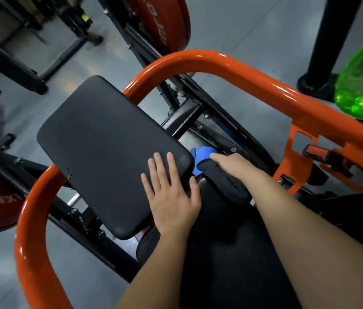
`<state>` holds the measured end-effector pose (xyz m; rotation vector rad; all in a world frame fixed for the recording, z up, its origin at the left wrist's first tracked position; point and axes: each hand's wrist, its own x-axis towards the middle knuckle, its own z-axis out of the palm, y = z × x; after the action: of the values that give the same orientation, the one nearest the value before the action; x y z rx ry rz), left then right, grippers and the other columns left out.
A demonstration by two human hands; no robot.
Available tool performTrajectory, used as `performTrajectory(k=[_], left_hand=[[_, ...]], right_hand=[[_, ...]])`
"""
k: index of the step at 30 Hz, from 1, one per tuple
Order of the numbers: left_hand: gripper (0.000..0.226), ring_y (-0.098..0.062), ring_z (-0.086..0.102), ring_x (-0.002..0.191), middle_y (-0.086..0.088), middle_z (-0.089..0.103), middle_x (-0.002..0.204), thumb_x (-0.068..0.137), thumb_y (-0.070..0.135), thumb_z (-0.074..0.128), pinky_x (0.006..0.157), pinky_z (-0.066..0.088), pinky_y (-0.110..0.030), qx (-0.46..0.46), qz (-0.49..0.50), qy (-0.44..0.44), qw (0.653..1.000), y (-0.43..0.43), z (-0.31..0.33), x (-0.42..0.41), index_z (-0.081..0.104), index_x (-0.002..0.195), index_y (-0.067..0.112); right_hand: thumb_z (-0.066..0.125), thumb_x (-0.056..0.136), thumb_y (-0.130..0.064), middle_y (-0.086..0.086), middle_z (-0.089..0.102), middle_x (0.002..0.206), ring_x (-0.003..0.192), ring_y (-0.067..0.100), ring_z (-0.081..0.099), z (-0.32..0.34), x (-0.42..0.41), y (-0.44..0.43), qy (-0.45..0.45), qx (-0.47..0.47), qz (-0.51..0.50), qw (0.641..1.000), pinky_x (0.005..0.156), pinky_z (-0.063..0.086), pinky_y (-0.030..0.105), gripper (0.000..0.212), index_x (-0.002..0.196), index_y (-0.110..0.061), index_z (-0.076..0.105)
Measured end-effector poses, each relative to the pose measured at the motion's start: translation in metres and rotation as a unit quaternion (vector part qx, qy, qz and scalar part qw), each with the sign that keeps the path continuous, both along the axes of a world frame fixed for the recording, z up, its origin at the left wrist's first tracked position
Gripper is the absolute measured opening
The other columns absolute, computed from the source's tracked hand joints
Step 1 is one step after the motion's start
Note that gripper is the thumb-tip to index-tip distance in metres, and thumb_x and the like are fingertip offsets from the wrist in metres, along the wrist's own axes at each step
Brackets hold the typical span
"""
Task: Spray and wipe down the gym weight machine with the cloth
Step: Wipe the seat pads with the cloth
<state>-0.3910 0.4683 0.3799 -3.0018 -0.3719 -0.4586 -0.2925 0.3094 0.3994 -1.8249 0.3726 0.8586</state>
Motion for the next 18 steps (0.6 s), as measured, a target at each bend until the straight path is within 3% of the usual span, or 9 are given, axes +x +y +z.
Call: performTrajectory(k=[3, 6, 8, 10, 14, 16, 18], left_hand=[[0.076, -0.029, 0.011, 0.158, -0.013, 0.017, 0.169, 0.095, 0.047, 0.042, 0.125, 0.015, -0.056, 0.004, -0.005, -0.001, 1.0, -0.001, 0.0, 0.001, 0.028, 0.161, 0.011], [0.076, -0.029, 0.013, 0.157, -0.014, 0.017, 0.169, 0.094, 0.045, 0.041, 0.125, 0.014, -0.057, 0.005, 0.004, 0.003, 1.0, 0.001, 0.001, 0.002, 0.028, 0.161, 0.011], [0.076, -0.03, 0.013, 0.157, -0.014, 0.017, 0.169, 0.094, 0.045, 0.04, 0.125, 0.014, -0.057, 0.001, 0.001, 0.0, 1.0, -0.002, 0.002, 0.002, 0.028, 0.161, 0.011], [0.076, -0.029, 0.012, 0.158, -0.014, 0.017, 0.169, 0.093, 0.044, 0.039, 0.125, 0.013, -0.056, 0.005, 0.002, -0.002, 1.0, -0.001, 0.001, 0.002, 0.028, 0.161, 0.011], [0.076, -0.029, 0.011, 0.158, -0.014, 0.016, 0.169, 0.093, 0.043, 0.039, 0.126, 0.011, -0.055, 0.008, 0.006, -0.002, 1.0, 0.0, 0.0, 0.003, 0.027, 0.161, 0.011], [0.076, -0.029, 0.011, 0.158, -0.014, 0.016, 0.169, 0.093, 0.043, 0.04, 0.126, 0.011, -0.056, 0.01, 0.007, -0.002, 1.0, -0.001, 0.0, 0.003, 0.026, 0.161, 0.011], [0.076, -0.03, 0.011, 0.158, -0.014, 0.017, 0.169, 0.094, 0.043, 0.04, 0.126, 0.011, -0.056, 0.008, 0.005, 0.0, 1.0, -0.001, 0.001, 0.003, 0.026, 0.161, 0.011]], right_hand=[[0.056, 0.096, -0.043, 0.012, 0.069, 0.107, 0.098, 0.028, 0.063, 0.004, 0.002, -0.001, -0.017, 0.004, 0.043, 0.999, 0.074, 0.042, 0.032, 0.033, 0.099, -0.012, 0.068], [0.055, 0.097, -0.038, 0.005, 0.07, 0.121, 0.116, 0.026, 0.061, 0.002, -0.005, 0.002, -0.084, 0.027, 0.037, 0.995, 0.095, 0.046, 0.031, 0.033, 0.123, -0.024, 0.071], [0.056, 0.094, -0.046, 0.003, 0.073, 0.115, 0.115, 0.027, 0.062, -0.001, -0.011, 0.001, -0.103, 0.011, 0.026, 0.994, 0.102, 0.048, 0.036, 0.032, 0.113, -0.028, 0.074], [0.054, 0.088, -0.054, 0.005, 0.074, 0.104, 0.108, 0.029, 0.064, -0.004, -0.012, 0.0, -0.099, -0.008, 0.036, 0.994, 0.099, 0.05, 0.04, 0.039, 0.097, -0.022, 0.074], [0.061, 0.065, -0.088, -0.002, 0.076, 0.092, 0.093, 0.017, 0.07, 0.003, -0.016, -0.005, -0.062, 0.046, 0.041, 0.996, 0.092, 0.053, 0.037, 0.072, 0.087, -0.022, 0.078], [0.069, 0.066, -0.086, -0.003, 0.078, 0.089, 0.09, 0.015, 0.073, 0.007, -0.019, -0.01, -0.064, 0.079, 0.069, 0.992, 0.091, 0.055, 0.034, 0.073, 0.093, -0.019, 0.078], [0.077, 0.076, -0.066, -0.001, 0.078, 0.089, 0.089, 0.015, 0.073, 0.007, -0.023, -0.013, -0.079, 0.077, 0.076, 0.991, 0.086, 0.055, 0.031, 0.052, 0.096, -0.017, 0.077]])
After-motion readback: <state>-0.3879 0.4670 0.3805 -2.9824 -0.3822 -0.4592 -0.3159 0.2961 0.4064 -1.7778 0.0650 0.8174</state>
